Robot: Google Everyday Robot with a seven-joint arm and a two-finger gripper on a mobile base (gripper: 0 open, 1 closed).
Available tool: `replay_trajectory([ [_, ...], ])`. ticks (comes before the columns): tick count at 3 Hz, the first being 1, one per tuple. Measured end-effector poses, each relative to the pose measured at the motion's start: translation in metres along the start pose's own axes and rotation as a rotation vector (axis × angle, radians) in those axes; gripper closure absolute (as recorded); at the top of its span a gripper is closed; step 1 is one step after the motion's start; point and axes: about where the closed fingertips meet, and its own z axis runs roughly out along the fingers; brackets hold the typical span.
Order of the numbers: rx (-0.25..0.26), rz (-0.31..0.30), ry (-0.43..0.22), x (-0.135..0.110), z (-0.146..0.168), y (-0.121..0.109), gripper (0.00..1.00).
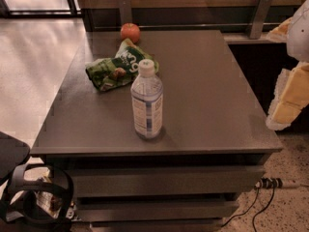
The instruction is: Move blue plastic bottle near apple
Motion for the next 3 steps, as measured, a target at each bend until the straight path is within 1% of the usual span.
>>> replay_trajectory([
  [1,0.000,0.000,0.000,0.000,0.000,0.000,0.00],
  [2,-0.006,0.004,-0.066,-0.004,-0.002,0.003,0.00],
  [3,-0.028,0.006,-0.212,-0.014,-0.004,0.011,0.00],
])
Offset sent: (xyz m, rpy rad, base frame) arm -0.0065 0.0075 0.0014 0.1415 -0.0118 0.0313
